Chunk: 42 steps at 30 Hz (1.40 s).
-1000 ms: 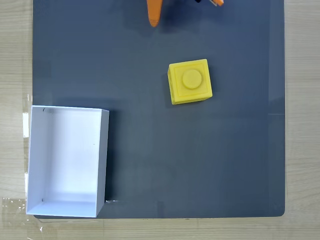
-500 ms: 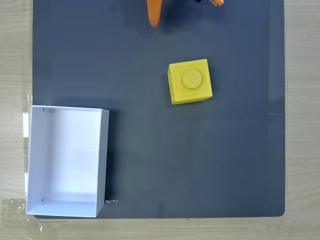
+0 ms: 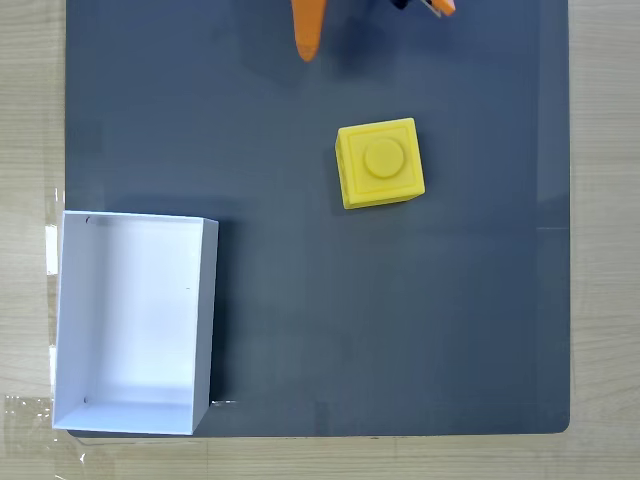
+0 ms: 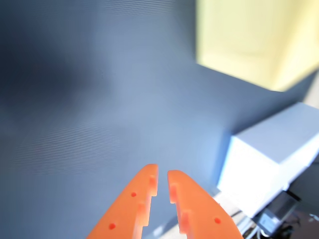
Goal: Grasp a yellow block and put it in the box
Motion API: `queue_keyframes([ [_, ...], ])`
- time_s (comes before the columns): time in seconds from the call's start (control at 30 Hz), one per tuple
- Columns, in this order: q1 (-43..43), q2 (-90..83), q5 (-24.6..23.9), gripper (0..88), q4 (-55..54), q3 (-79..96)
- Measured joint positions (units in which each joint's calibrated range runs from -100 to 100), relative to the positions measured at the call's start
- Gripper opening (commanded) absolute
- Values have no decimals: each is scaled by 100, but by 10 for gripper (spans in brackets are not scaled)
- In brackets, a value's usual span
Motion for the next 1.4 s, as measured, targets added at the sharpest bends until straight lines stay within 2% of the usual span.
queue_keyframes([
  [0.17, -9, 1635, 0, 30, -216, -1463],
  [0.3, -333, 2941, 0, 41, 190, -2891],
  [0.37, -486, 3557, 0, 91, 502, -3604],
  [0.6, -792, 5588, 0, 363, 1618, -5736],
  [0.73, -837, 6574, 153, 436, 1878, -6432],
  [0.97, -810, 7771, 671, 448, 1895, -6676],
  [1.13, -1062, 8335, 692, 448, 1800, -6676],
  [1.33, -1188, 8799, 724, 439, 1177, -6676],
  [1.4, -1224, 8909, 724, 405, 1013, -6676],
])
